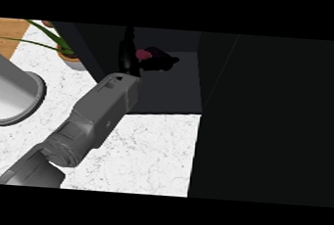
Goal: Pick up the wine, place it into the cabinet and close the cabinet
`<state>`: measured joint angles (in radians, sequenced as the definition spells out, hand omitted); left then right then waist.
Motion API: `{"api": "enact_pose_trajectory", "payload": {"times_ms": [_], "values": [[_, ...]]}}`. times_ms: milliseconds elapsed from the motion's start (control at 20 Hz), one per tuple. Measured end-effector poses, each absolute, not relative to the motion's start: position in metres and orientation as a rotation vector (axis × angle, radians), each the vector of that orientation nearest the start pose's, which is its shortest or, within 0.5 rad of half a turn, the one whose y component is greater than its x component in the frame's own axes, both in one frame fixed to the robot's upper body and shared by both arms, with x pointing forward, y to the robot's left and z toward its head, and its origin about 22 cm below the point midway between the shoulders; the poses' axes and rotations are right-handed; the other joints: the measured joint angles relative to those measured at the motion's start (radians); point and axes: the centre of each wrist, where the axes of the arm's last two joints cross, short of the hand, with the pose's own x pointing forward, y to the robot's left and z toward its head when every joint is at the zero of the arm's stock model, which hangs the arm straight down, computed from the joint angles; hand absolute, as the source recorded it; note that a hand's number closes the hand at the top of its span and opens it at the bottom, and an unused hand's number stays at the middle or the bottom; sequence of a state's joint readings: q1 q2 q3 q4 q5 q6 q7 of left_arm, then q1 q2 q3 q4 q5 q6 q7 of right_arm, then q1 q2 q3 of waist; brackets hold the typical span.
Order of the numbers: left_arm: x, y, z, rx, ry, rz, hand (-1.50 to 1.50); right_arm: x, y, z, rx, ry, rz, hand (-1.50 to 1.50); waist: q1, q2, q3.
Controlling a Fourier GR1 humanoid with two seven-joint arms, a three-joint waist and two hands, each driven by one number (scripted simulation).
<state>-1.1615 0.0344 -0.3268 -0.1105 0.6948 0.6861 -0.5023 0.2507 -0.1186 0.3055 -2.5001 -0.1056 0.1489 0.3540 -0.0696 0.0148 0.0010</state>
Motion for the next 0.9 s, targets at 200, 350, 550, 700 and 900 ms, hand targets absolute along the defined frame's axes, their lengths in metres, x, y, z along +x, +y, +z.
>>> {"api": "enact_pose_trajectory", "payload": {"times_ms": [200,350,550,700,900], "values": [[0.433,0.110,0.032,0.421,-1.627,0.117,-1.50,0.121,-0.203,0.163,0.349,-1.874,0.346,-1.50,-0.004,0.000,0.001],[0.432,0.108,0.034,0.370,-1.671,0.088,-1.50,0.120,-0.203,0.162,0.348,-1.877,0.340,-1.50,0.000,0.002,0.000],[0.432,0.104,0.036,0.309,-1.716,0.072,-1.50,0.120,-0.204,0.162,0.339,-1.875,0.340,-1.50,0.010,0.001,-0.002],[0.432,0.100,0.038,0.237,-1.751,0.069,-1.50,0.119,-0.206,0.161,0.331,-1.866,0.341,-1.50,0.018,-0.001,-0.002],[0.429,0.093,0.039,0.148,-1.807,0.090,-1.50,0.120,-0.204,0.163,0.335,-1.869,0.320,-1.50,0.036,-0.008,-0.002]]}}
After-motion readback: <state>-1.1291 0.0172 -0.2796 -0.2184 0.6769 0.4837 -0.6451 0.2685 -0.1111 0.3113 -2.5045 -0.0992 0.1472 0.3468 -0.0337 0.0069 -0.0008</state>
